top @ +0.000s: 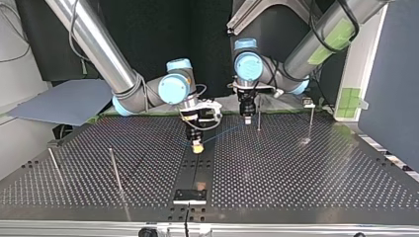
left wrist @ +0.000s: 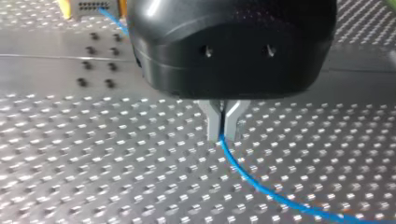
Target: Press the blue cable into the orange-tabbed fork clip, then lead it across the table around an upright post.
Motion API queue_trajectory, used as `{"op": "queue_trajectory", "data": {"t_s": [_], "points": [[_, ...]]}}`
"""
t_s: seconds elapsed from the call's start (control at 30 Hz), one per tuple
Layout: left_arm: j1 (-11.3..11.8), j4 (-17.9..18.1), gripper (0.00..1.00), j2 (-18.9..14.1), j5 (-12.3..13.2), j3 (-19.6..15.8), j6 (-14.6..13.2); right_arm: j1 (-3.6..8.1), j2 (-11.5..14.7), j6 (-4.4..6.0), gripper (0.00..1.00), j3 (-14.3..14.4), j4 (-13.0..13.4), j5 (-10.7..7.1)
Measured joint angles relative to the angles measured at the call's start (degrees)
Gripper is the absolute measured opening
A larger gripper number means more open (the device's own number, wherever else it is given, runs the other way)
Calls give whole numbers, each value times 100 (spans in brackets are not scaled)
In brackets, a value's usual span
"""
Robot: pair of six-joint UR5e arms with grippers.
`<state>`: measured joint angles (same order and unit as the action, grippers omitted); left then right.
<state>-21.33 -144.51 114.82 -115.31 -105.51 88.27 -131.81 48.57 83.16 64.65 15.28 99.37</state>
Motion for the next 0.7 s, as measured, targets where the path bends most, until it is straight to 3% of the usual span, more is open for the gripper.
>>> {"op": "queue_trajectory", "data": {"t_s": [0.37, 0.7], "points": [[-27, -404, 0, -172, -151, 354, 65, 16, 183, 0, 0, -1, -44, 62], [-55, -579, 0, -298, -155, 557, 61, 18, 531, 2, 0, 0, -42, 69]]}}
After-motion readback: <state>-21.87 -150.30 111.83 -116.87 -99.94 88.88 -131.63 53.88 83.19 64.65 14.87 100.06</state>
